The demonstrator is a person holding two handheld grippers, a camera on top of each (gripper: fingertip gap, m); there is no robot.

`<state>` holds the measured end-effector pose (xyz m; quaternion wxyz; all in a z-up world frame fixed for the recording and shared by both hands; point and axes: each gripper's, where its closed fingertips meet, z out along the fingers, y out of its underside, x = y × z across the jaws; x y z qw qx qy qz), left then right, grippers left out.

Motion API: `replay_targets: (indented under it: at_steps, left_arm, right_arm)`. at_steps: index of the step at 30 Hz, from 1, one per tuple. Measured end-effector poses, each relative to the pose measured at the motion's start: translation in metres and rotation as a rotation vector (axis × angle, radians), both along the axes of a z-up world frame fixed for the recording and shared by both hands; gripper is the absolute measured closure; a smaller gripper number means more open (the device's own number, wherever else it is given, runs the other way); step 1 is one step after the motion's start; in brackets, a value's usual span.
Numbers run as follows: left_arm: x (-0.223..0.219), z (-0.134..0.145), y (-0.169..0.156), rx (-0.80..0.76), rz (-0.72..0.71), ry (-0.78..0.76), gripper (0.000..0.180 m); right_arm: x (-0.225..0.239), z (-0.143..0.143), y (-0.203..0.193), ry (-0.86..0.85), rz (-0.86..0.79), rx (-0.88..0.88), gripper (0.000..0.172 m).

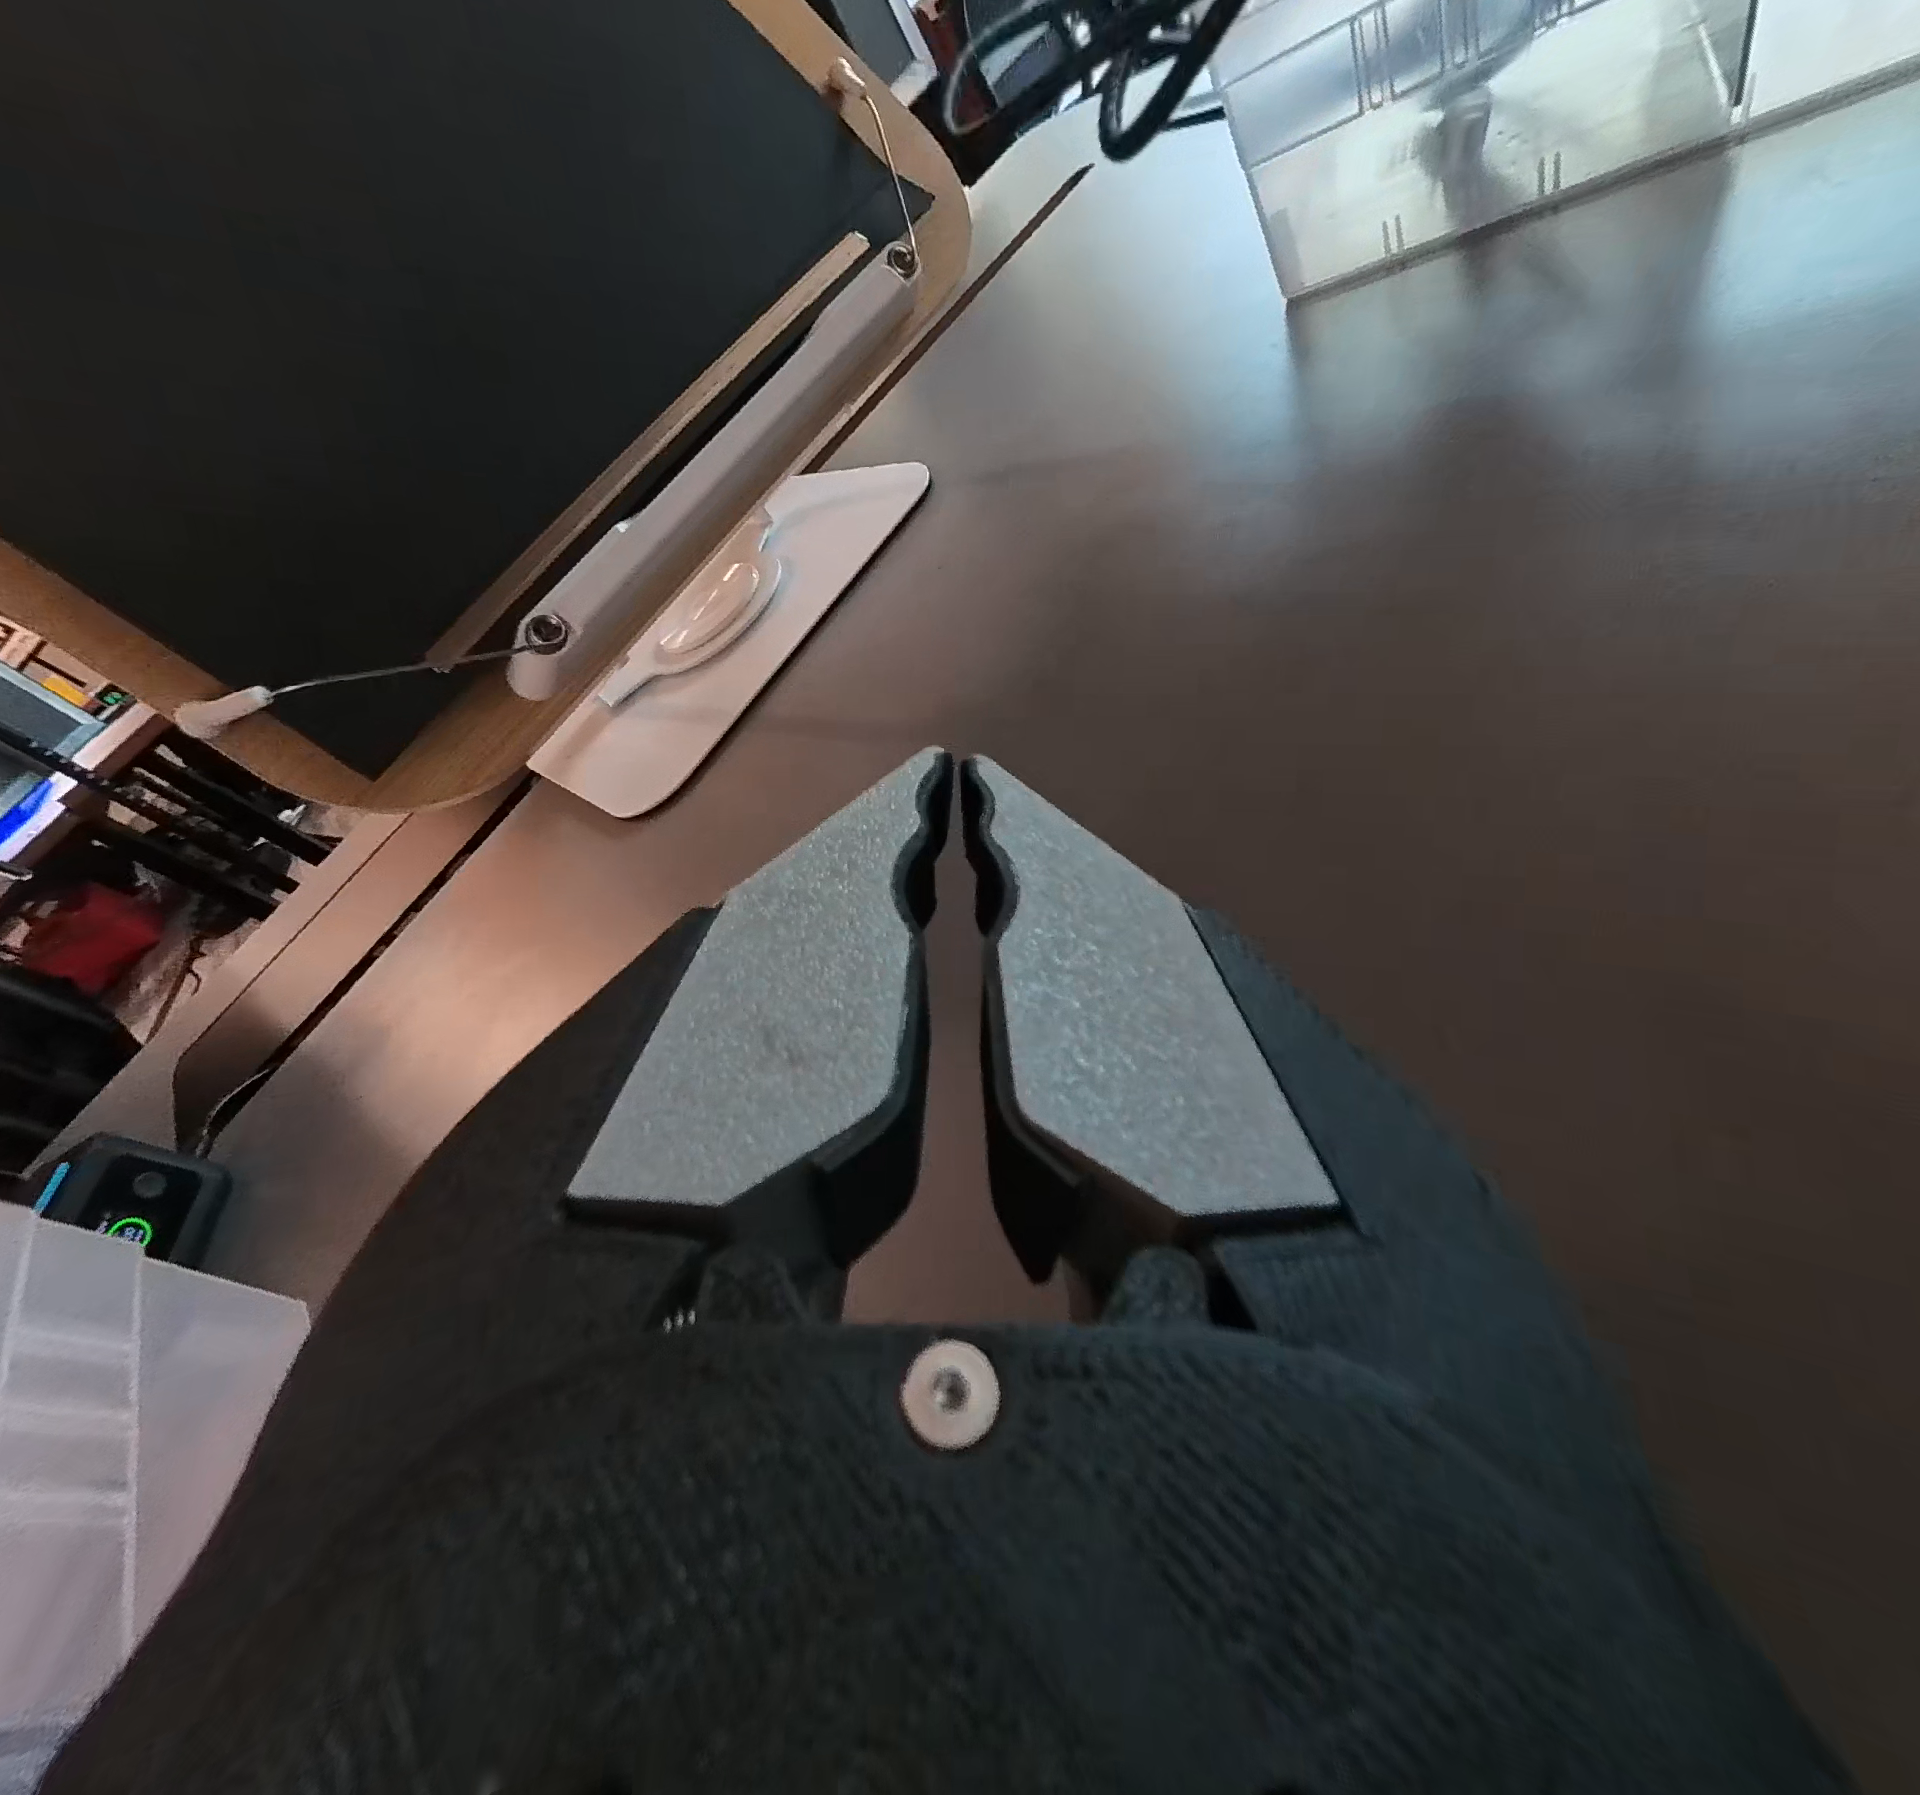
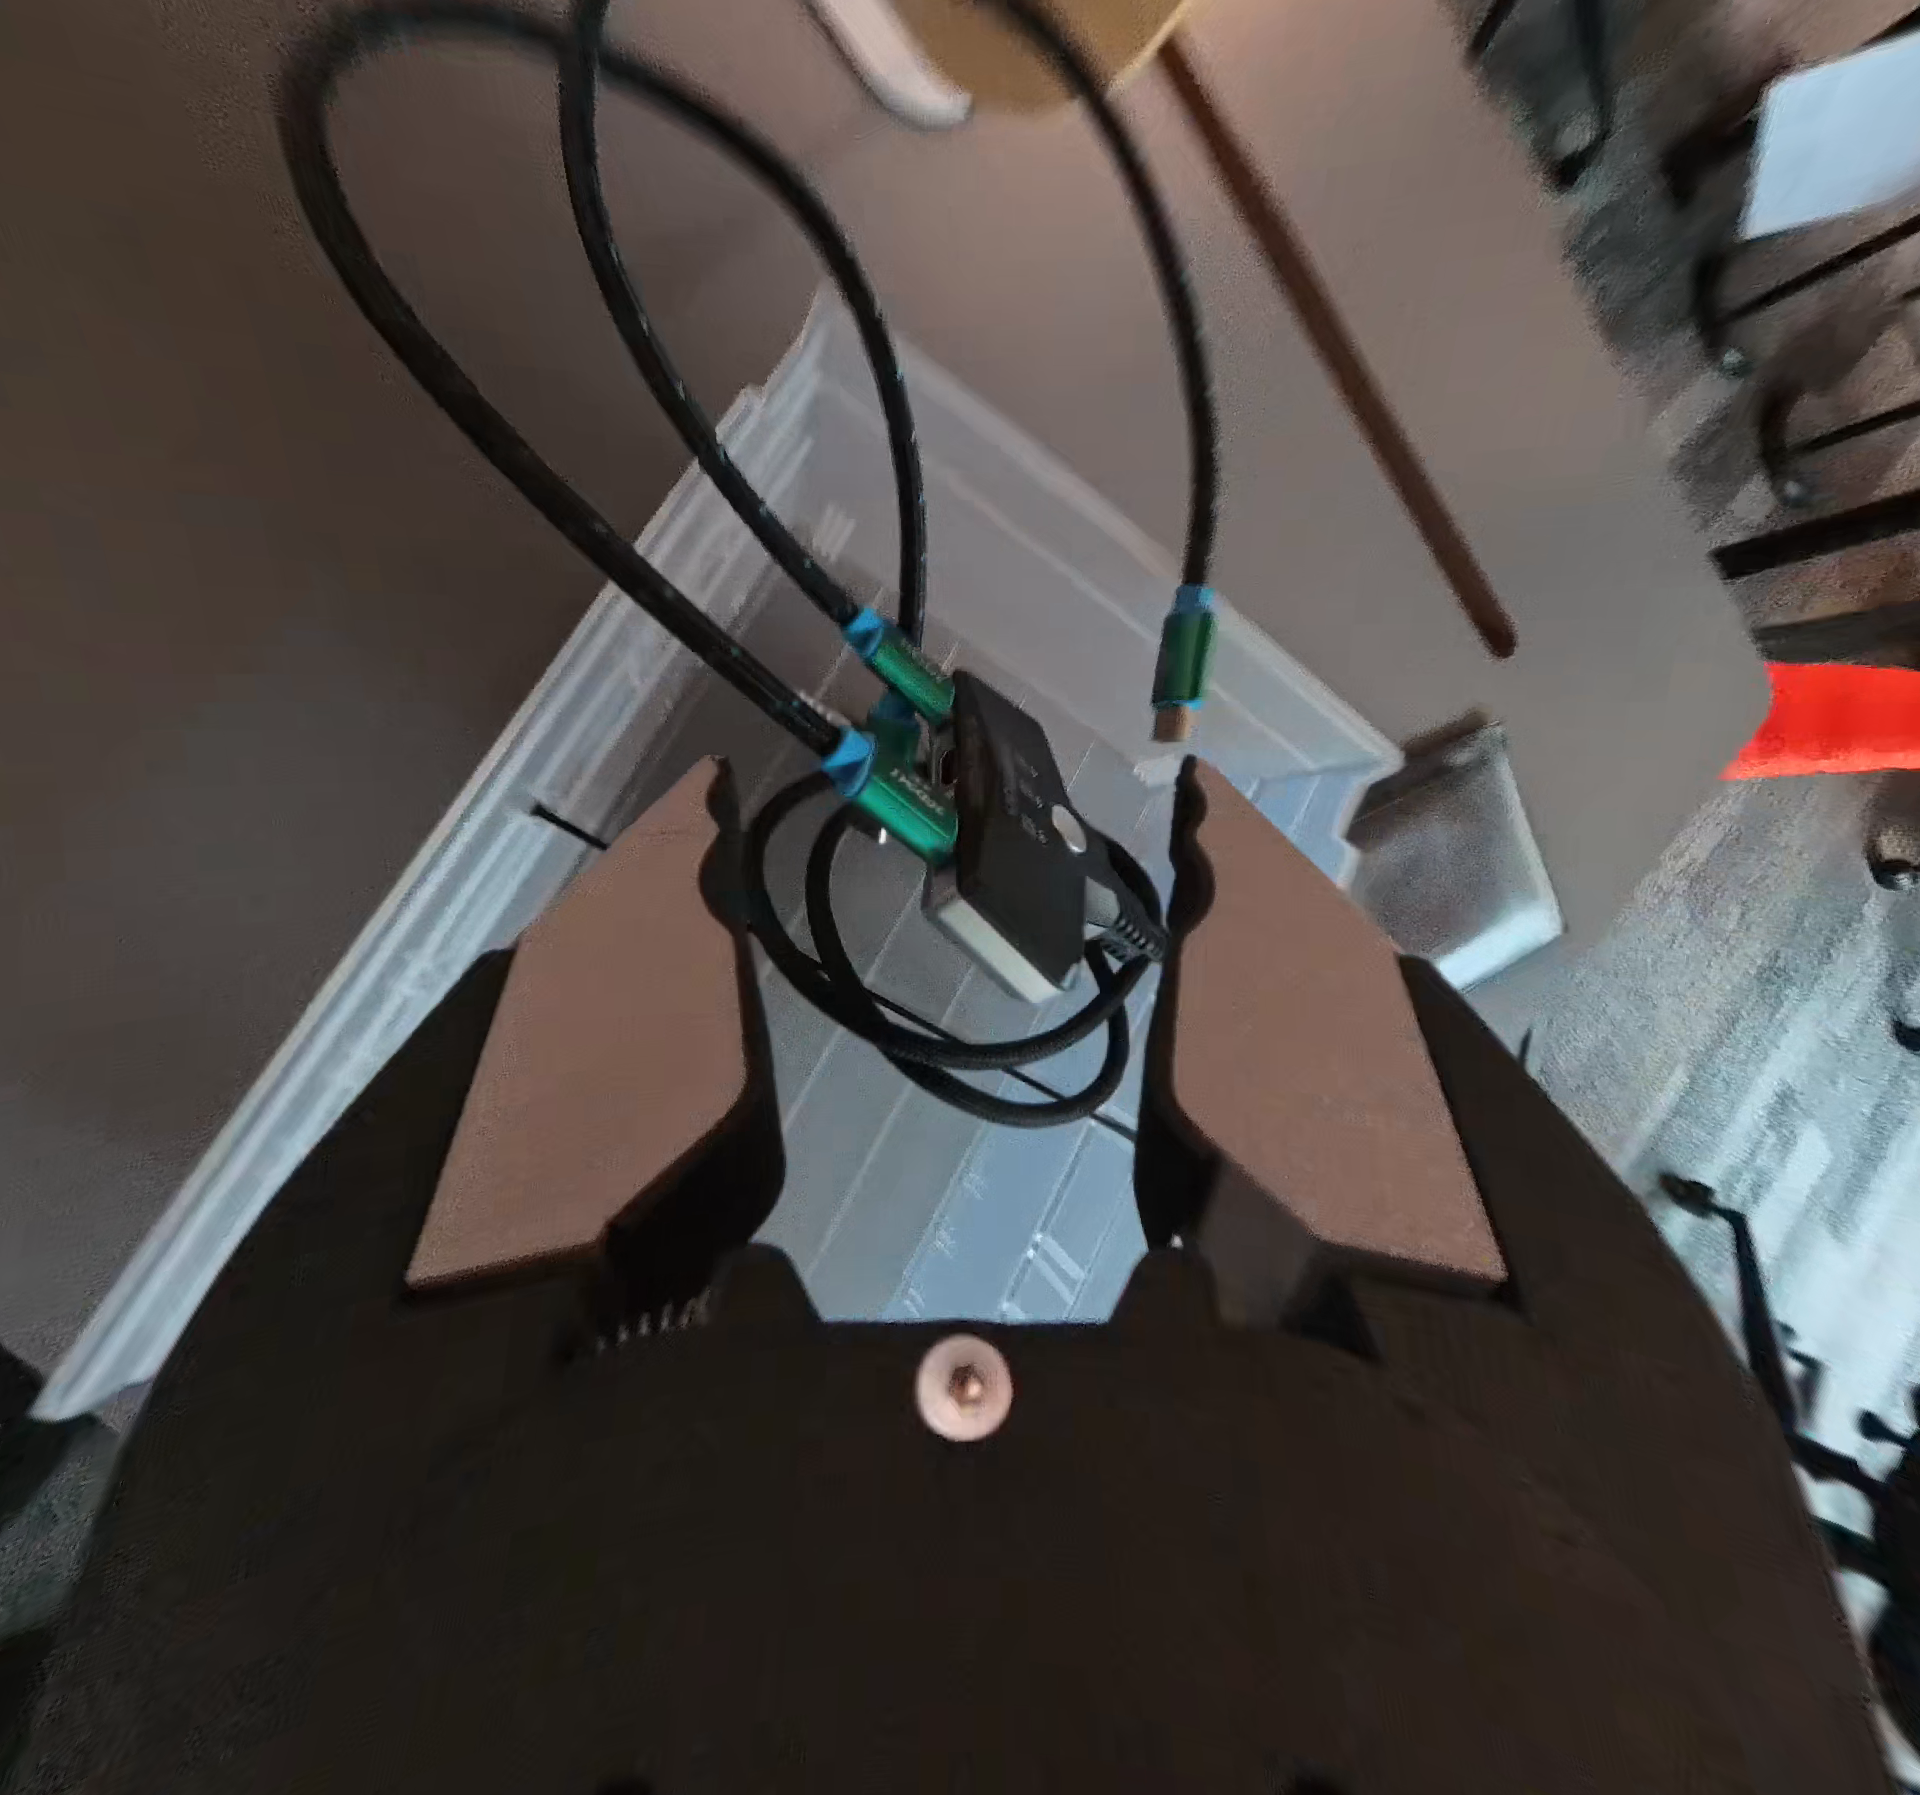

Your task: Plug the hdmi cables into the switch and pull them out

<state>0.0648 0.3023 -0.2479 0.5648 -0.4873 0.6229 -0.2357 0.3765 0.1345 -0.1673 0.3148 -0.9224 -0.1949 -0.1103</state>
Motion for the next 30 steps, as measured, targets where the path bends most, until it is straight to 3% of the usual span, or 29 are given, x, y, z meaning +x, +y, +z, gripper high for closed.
replay_targets:
  at_steps: [3,6,8,10,12,14,17,18,20,23,30]
  left_arm:
    - [0.001,0.000,0.001,-0.004,0.008,0.001,0.180]
    - [0.003,0.001,0.003,0.005,0.023,-0.004,0.180]
    - [0.006,0.003,0.000,0.007,0.014,-0.019,0.180]
    - [0.009,0.005,-0.005,0.005,0.005,-0.035,0.180]
    - [0.010,0.006,-0.008,0.014,0.011,-0.040,0.180]
    - [0.011,0.005,-0.012,0.027,0.010,-0.038,0.180]
    - [0.011,0.005,-0.015,0.044,0.008,-0.038,0.180]
    - [0.011,0.005,-0.015,0.042,0.007,-0.038,0.180]
    - [0.011,0.005,-0.014,0.026,0.007,-0.036,0.180]
    - [0.013,0.005,-0.007,-0.019,0.025,-0.038,0.180]
    - [0.005,0.006,-0.002,-0.081,0.083,-0.053,0.178]
  right_arm:
    - [-0.027,0.045,-0.001,0.132,-0.060,0.164,0.084]
    - [-0.113,0.078,0.012,0.400,0.044,0.306,0.079]
    - [-0.166,0.079,0.026,0.493,0.098,0.385,0.087]
    - [-0.207,0.056,0.048,0.518,0.128,0.431,0.085]
    - [-0.235,0.013,0.077,0.478,0.143,0.417,0.084]
    - [-0.247,-0.036,0.111,0.423,0.124,0.384,0.079]
    - [-0.243,-0.088,0.152,0.384,0.080,0.371,0.094]
    - [-0.243,-0.097,0.160,0.396,0.082,0.368,0.097]
    - [-0.245,-0.104,0.166,0.392,0.114,0.325,0.084]
    - [-0.233,-0.115,0.167,0.263,0.112,0.352,0.097]
    - [-0.238,-0.117,0.165,0.329,0.128,0.314,0.100]
